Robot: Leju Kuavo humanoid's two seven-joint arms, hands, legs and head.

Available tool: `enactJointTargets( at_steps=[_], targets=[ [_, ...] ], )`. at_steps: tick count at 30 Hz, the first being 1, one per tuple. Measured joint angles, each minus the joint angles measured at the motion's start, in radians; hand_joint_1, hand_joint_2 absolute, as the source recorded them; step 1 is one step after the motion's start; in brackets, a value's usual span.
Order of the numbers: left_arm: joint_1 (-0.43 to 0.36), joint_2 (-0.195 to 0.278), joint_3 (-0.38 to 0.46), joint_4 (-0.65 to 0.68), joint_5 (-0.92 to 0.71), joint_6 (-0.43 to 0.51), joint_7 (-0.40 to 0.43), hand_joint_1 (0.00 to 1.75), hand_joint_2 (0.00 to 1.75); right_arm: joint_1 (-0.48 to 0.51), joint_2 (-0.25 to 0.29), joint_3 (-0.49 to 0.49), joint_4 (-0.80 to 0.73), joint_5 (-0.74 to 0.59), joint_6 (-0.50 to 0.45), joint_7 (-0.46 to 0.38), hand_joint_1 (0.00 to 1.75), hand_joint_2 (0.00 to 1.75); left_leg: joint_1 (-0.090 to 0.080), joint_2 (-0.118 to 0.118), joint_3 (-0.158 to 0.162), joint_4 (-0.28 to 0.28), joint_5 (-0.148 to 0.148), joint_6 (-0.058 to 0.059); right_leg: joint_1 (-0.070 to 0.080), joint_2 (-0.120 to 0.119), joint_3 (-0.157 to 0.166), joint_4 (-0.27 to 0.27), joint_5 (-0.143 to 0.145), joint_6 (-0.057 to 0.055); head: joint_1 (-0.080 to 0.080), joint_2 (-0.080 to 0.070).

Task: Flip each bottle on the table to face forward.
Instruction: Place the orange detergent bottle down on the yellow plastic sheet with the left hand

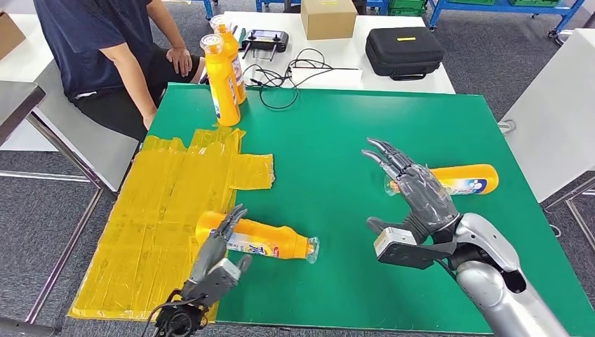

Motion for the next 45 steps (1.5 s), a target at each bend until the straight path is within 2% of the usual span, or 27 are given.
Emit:
enactJointTargets(
  at_steps=[3,5,8,10,15,19,23,27,35,40,45],
  targets=[
    [0.079,0.033,0.052,-0.221,0.169,-0.117,-0.032,0.0,0.0,0.047,-0.095,-0.067,-0.042,-0.045,0.096,0.058,0.0,1.75,-0.001,-0.005,-0.004,0.001,0.0,0.0,-0.001,-0.004,-0.004,0.0,0.0,0.0,0.0,0.0],
    [0.1,0.048,0.104,-0.335,0.26,-0.203,-0.063,0.0,0.0,0.104,-0.18,-0.179,-0.084,-0.066,0.182,0.082,0.0,1.75,-0.002,-0.008,-0.008,0.001,0.0,0.001,-0.002,-0.006,-0.005,0.0,0.0,0.001,0.0,0.0],
    [0.092,0.054,0.183,-0.43,0.327,-0.277,-0.101,0.0,0.0,0.152,-0.278,-0.365,-0.106,-0.061,0.315,0.065,0.0,1.75,-0.004,-0.007,-0.009,0.0,0.0,0.002,-0.004,-0.006,-0.005,0.0,0.0,0.001,0.0,0.0],
    [0.084,0.058,0.227,-0.462,0.353,-0.291,-0.123,0.0,0.0,0.137,-0.341,-0.443,-0.089,-0.057,0.384,0.041,0.0,1.75,-0.005,-0.004,-0.009,0.0,0.0,0.002,-0.005,-0.003,-0.006,0.0,0.0,0.002,0.0,0.0],
    [0.069,0.067,0.301,-0.495,0.389,-0.307,-0.152,0.0,0.0,0.011,-0.465,-0.461,0.015,-0.068,0.452,0.009,0.0,1.75,-0.005,0.001,-0.007,0.0,0.001,0.003,-0.005,0.001,-0.007,0.0,0.002,0.004,0.0,0.0],
    [0.068,0.069,0.332,-0.51,0.397,-0.31,-0.159,0.0,0.0,-0.036,-0.516,-0.447,0.063,-0.071,0.45,0.006,0.0,1.75,-0.005,-0.001,-0.008,0.0,0.002,0.005,-0.005,0.0,-0.006,0.0,0.002,0.004,0.0,0.0],
    [0.065,0.073,0.359,-0.516,0.438,-0.314,-0.172,0.0,0.0,-0.102,-0.541,-0.417,0.13,-0.064,0.426,-0.001,0.0,1.75,-0.005,0.0,-0.008,0.0,0.002,0.005,-0.005,0.0,-0.007,0.0,0.002,0.004,0.0,0.0],
    [0.061,0.081,0.395,-0.517,0.47,-0.327,-0.175,0.0,0.0,-0.211,-0.545,-0.364,0.254,-0.009,0.379,-0.054,0.0,1.75,-0.005,0.0,-0.008,0.0,0.002,0.005,-0.005,0.0,-0.007,0.0,0.002,0.004,0.0,0.0],
    [0.043,0.08,0.423,-0.518,0.473,-0.355,-0.175,0.0,0.0,-0.456,-0.505,-0.203,0.641,0.179,0.294,-0.161,0.0,1.75,-0.005,-0.002,-0.009,0.0,0.003,0.005,-0.005,-0.001,-0.006,0.0,0.003,0.004,0.0,0.0],
    [0.001,0.073,0.411,-0.501,0.466,-0.36,-0.175,0.0,0.0,-0.492,-0.45,-0.11,0.854,0.261,0.181,-0.162,0.0,1.75,-0.005,-0.002,-0.009,0.0,0.003,0.005,-0.004,-0.001,-0.006,0.0,0.003,0.005,0.0,0.0],
    [-0.011,0.069,0.403,-0.495,0.462,-0.358,-0.175,0.0,0.0,-0.496,-0.409,-0.071,0.95,0.273,0.159,-0.158,0.0,1.75,-0.005,-0.002,-0.01,0.0,0.002,0.005,-0.004,-0.001,-0.008,0.0,0.003,0.005,0.0,0.0]
  ],
)
